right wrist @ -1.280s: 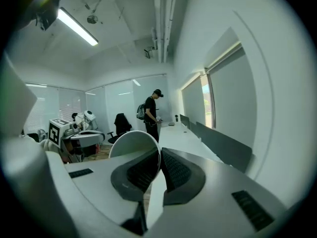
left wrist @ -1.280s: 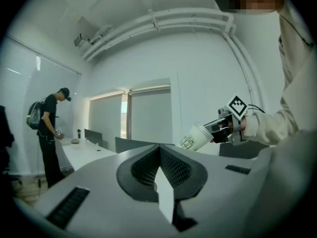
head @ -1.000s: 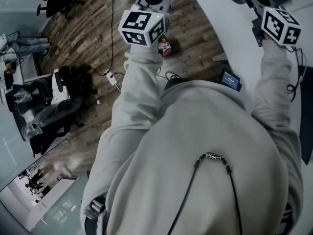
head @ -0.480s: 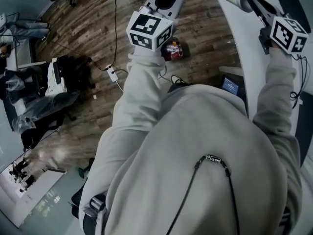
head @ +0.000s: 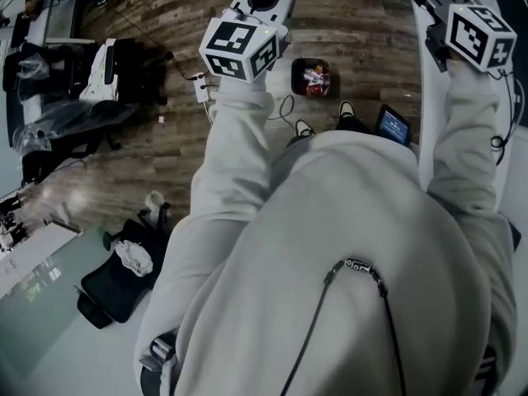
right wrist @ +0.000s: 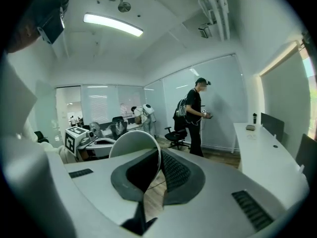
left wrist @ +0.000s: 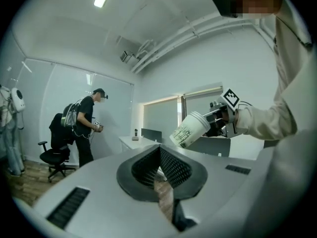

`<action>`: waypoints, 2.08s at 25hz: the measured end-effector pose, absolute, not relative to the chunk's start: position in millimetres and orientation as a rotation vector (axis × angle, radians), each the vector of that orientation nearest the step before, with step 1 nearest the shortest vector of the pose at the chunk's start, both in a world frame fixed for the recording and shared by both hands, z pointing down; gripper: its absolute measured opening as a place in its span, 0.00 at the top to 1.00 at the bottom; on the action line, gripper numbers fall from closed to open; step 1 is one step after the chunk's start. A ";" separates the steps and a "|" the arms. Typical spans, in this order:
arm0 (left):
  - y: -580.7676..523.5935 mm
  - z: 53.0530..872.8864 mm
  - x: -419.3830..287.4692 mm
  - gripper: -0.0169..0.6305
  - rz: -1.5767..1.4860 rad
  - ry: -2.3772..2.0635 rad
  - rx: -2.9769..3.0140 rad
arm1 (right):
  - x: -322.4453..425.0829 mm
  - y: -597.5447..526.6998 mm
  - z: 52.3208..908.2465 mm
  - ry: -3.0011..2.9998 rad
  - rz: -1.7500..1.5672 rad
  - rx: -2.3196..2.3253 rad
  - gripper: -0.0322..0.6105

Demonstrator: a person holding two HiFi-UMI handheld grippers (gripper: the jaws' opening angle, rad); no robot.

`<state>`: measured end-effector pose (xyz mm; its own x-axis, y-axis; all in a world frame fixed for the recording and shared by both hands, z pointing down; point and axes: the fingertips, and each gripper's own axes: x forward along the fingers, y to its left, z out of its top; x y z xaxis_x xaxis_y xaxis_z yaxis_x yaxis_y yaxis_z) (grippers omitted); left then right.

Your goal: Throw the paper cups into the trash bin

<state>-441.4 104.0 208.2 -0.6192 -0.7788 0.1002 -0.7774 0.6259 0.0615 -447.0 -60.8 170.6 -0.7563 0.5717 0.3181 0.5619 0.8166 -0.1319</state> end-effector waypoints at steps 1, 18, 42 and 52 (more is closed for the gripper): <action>114.0 209.3 -439.5 0.98 -0.027 -2.731 1.273 | -453.4 -50.4 172.0 -2.636 0.041 -0.904 0.89; 222.7 230.9 -444.3 0.98 -0.137 -2.823 0.893 | -481.8 67.2 198.9 -2.423 0.195 -1.278 0.89; 282.1 504.0 -450.3 0.98 -0.391 -2.615 0.672 | -495.3 122.2 477.6 -2.140 0.202 -1.408 0.89; 268.2 685.9 -423.5 0.98 -0.460 -2.499 0.643 | -454.5 135.5 674.9 -1.996 0.152 -1.342 0.89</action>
<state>-423.5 268.2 685.9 -0.7554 -0.5238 0.3937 -0.3492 0.8302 0.4346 -454.5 135.5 674.9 -0.2033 0.8467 0.4917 0.7622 0.4521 -0.4633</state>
